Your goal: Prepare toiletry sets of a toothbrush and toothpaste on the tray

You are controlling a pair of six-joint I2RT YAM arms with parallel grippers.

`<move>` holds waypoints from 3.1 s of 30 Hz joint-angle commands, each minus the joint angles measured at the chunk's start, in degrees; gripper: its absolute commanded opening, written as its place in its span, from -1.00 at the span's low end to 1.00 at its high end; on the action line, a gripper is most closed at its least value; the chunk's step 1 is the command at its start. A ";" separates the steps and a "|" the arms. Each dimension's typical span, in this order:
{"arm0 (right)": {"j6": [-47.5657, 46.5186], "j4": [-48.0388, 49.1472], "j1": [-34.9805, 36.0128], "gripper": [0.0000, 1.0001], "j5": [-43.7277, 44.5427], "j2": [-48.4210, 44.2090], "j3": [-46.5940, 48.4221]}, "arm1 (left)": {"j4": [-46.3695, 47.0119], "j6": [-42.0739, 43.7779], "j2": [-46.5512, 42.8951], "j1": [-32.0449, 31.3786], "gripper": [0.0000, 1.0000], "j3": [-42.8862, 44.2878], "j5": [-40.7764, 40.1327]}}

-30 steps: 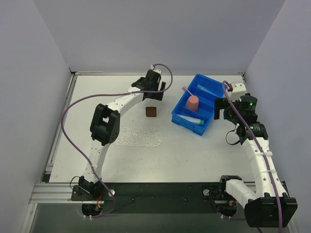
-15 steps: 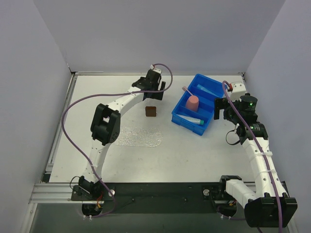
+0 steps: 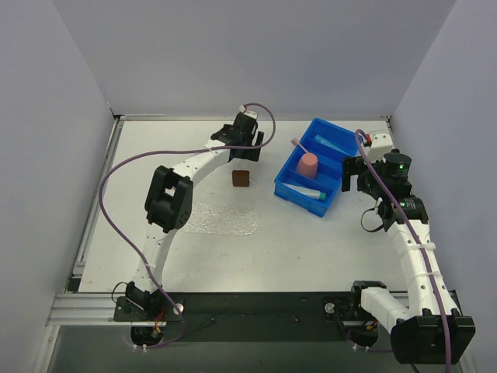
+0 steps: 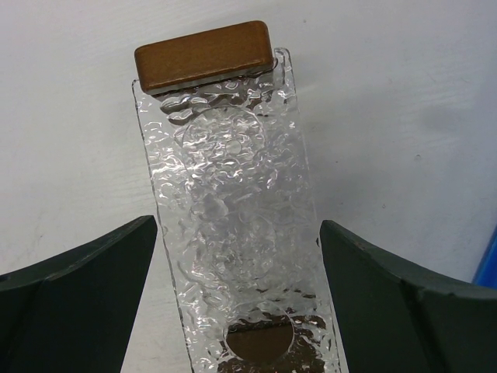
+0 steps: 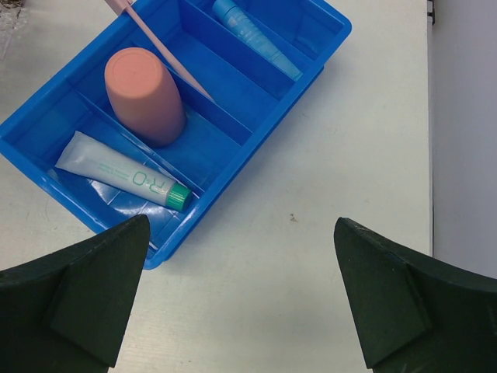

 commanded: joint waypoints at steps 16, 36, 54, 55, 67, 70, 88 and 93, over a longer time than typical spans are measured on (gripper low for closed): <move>-0.33 0.99 -0.04 1.00 -0.74 0.40 0.81 | -1.37 -0.67 3.40 0.52 0.88 4.11 1.62; -0.06 0.64 0.23 1.00 -1.71 0.92 1.08 | -7.87 22.17 -13.12 3.86 0.07 -6.76 16.02; -0.24 0.38 1.72 1.00 -1.54 1.36 1.16 | -16.74 66.89 -41.16 13.44 -0.05 -38.42 50.21; -0.24 0.38 1.81 1.00 -1.45 1.36 1.16 | -18.05 69.09 -41.69 14.40 -0.05 -38.86 52.57; -0.24 0.20 1.81 1.00 -1.62 1.45 1.16 | -23.61 91.87 -44.25 20.47 -0.04 -48.35 65.78; -0.33 0.20 1.81 1.00 -1.62 1.45 1.16 | -21.59 92.50 -43.54 20.56 -0.03 -50.20 67.09; -0.59 0.12 1.72 1.00 -1.89 1.98 1.08 | -19.83 92.67 -34.05 20.56 0.00 -47.48 63.67; -0.68 0.12 1.72 1.00 -1.97 1.98 1.08 | -18.77 92.76 -33.70 20.56 0.08 -47.66 62.53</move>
